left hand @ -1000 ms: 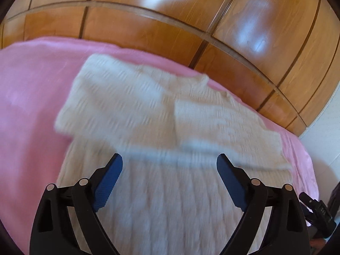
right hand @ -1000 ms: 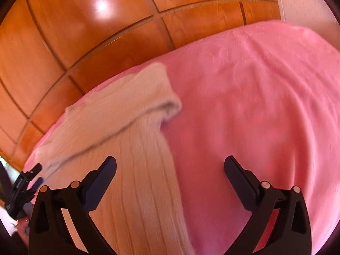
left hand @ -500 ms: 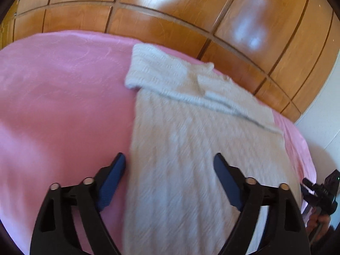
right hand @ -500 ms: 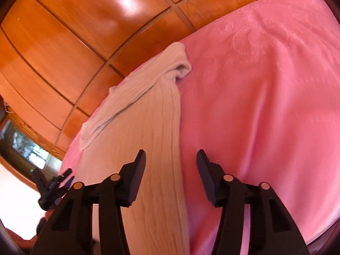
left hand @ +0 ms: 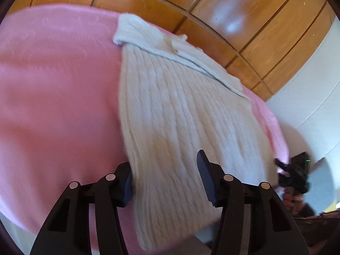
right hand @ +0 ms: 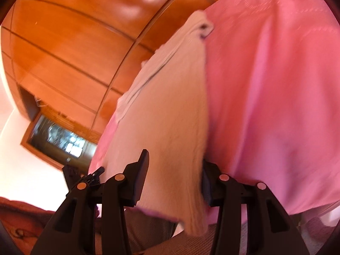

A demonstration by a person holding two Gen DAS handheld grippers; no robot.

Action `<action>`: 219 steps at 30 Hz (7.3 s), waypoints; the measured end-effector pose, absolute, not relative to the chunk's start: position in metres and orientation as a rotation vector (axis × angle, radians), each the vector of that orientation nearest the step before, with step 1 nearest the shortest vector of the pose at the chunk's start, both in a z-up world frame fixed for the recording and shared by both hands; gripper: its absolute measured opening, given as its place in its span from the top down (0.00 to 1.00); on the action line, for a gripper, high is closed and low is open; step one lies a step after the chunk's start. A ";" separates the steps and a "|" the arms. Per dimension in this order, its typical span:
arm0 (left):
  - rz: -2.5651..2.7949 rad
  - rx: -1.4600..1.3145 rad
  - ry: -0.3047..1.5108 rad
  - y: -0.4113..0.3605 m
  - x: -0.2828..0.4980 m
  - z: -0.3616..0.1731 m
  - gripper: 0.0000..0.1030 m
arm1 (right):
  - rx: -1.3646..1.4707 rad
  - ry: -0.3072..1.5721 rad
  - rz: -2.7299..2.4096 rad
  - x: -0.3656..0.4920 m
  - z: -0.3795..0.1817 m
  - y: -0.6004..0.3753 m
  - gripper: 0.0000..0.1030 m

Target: Fold small clothes

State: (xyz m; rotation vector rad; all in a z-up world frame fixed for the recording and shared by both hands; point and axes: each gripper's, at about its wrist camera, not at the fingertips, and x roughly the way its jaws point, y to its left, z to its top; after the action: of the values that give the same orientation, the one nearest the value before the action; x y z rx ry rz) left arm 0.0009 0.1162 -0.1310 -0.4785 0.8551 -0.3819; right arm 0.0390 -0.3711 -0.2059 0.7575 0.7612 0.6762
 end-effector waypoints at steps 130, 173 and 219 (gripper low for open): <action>-0.076 -0.613 0.761 0.151 0.004 -0.109 0.24 | -0.139 0.522 0.171 0.024 -0.140 -0.212 0.02; -0.271 -0.802 0.698 0.148 0.025 -0.069 0.77 | 0.172 0.803 0.474 0.015 -0.191 -0.230 0.82; -0.806 -0.170 0.815 -0.191 0.109 -0.046 0.78 | 0.347 0.764 -0.023 0.007 -0.201 -0.352 0.02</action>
State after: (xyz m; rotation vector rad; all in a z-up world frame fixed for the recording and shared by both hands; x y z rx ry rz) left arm 0.1090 -0.1913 -0.0455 -0.1699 0.8154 -0.8055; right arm 0.0073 -0.3525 -0.2011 0.3472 0.7641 -0.0229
